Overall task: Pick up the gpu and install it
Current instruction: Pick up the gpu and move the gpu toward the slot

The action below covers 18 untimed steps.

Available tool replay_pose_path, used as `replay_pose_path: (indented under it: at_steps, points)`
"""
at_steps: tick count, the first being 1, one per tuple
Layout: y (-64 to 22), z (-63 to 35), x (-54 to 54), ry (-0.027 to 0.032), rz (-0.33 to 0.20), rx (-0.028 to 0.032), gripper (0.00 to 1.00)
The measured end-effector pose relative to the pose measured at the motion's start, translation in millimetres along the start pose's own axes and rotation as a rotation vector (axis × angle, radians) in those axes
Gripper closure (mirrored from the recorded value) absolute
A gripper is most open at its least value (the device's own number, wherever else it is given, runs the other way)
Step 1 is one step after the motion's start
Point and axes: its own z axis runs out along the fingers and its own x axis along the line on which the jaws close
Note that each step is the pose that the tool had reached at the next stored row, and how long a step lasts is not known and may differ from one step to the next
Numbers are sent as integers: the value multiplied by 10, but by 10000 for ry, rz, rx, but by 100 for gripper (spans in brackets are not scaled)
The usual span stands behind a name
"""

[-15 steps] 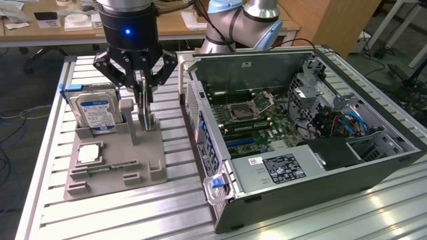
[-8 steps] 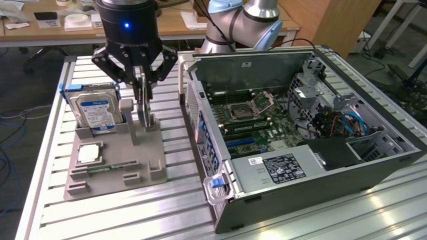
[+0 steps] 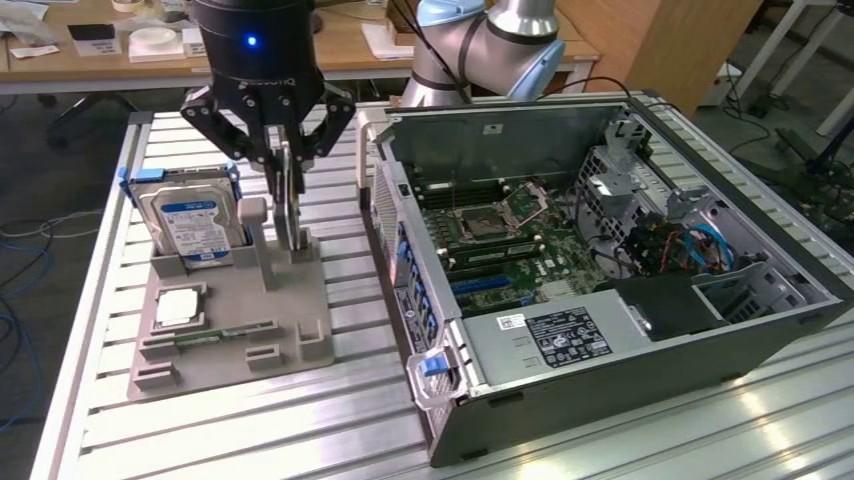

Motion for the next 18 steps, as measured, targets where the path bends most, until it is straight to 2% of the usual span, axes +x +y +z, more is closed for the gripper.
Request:
replay_pose_path:
  at_steps: [18]
  points:
    - [3, -139, -3, 0, 0, 0, 72]
